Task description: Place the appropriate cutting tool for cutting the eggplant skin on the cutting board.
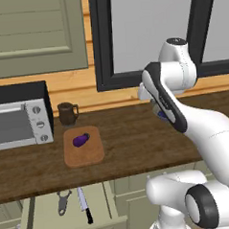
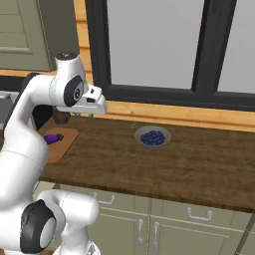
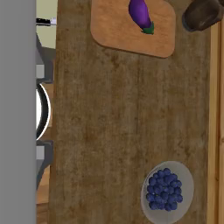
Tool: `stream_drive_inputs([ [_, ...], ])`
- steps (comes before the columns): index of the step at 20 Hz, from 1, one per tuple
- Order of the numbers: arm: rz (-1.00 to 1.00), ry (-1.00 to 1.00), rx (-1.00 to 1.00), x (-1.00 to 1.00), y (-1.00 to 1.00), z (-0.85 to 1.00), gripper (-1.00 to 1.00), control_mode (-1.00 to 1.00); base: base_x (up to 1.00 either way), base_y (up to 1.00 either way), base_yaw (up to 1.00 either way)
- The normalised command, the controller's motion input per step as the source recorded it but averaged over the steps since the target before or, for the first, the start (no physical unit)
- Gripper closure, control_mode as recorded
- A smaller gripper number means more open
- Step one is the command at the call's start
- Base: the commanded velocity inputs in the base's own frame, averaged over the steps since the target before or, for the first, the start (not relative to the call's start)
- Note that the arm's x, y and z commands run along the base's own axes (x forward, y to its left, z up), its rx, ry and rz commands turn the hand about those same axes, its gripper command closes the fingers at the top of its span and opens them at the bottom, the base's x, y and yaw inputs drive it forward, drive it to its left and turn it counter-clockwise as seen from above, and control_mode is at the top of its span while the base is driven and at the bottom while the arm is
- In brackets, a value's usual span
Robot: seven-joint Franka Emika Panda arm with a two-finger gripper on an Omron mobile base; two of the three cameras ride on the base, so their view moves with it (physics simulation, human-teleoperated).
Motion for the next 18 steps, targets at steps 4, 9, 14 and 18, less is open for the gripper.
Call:
stream_drive_inputs([
  [4, 0.00, 0.00, 0.00, -0.24, 0.14, 0.00, -1.00, -1.00, 0.00, 0.00, 0.00],
  [9, 0.00, 0.01, 0.01, -0.68, 0.67, -0.24, -1.00, -1.00, 0.00, 0.00, 0.00],
  [14, 0.00, 0.05, 0.00, -0.58, 1.00, -0.40, -1.00, -1.00, 0.00, 0.00, 0.00],
  [18, -0.01, 0.07, 0.00, -0.40, 1.00, -0.50, -1.00, -1.00, 0.00, 0.00, 0.00],
])
